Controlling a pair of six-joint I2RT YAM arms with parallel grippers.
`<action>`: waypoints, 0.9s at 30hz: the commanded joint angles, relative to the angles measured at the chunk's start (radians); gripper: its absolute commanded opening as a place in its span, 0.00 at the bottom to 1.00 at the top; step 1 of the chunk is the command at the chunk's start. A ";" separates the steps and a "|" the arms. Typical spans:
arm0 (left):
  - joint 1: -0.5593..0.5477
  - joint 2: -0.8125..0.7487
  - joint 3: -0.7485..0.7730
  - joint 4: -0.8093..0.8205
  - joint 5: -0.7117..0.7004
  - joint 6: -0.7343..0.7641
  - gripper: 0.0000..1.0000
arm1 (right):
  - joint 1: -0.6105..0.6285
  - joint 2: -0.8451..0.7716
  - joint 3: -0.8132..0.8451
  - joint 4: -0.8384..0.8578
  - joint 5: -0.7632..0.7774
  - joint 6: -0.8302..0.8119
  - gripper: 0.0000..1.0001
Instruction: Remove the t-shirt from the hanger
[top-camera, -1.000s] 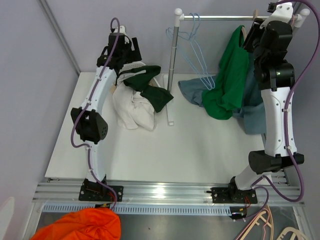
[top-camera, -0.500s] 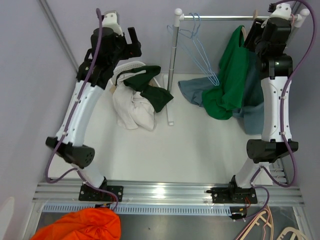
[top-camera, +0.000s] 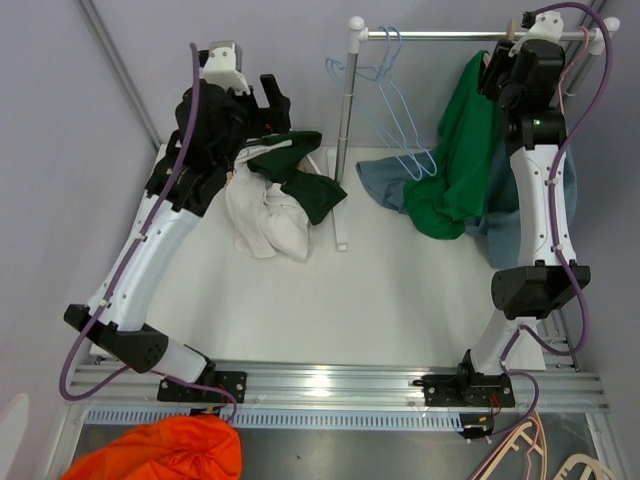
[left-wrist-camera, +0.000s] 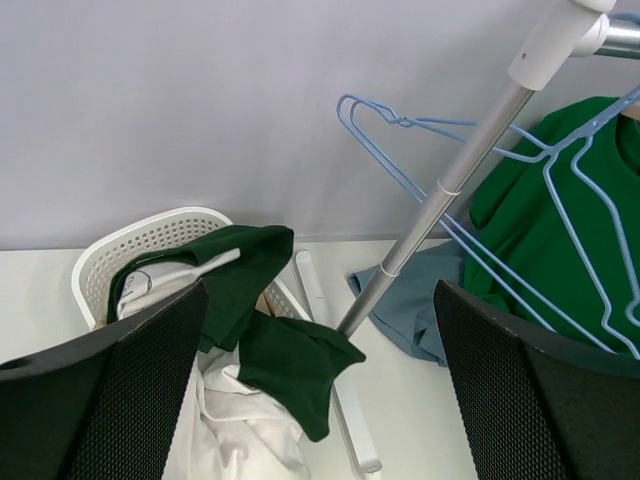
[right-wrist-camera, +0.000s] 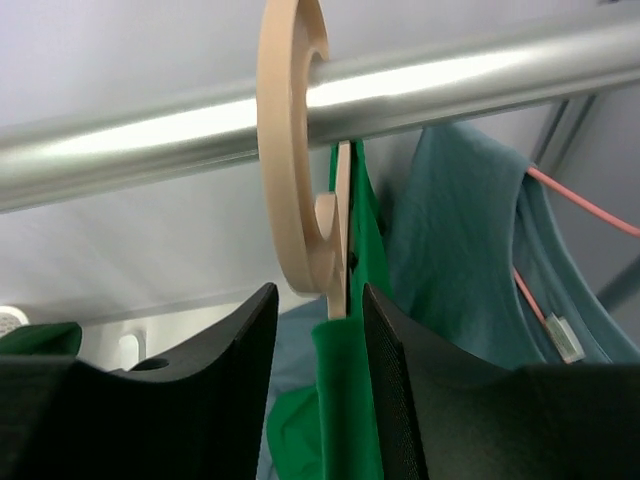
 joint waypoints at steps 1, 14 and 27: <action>-0.021 0.050 0.029 0.060 -0.006 0.039 0.99 | -0.002 0.031 0.006 0.119 -0.018 -0.015 0.43; -0.048 0.043 -0.047 0.159 -0.023 0.103 0.99 | 0.004 0.080 -0.011 0.240 -0.026 -0.053 0.00; -0.087 -0.041 -0.126 0.217 -0.012 0.119 0.99 | 0.041 0.031 0.120 0.209 -0.092 -0.101 0.00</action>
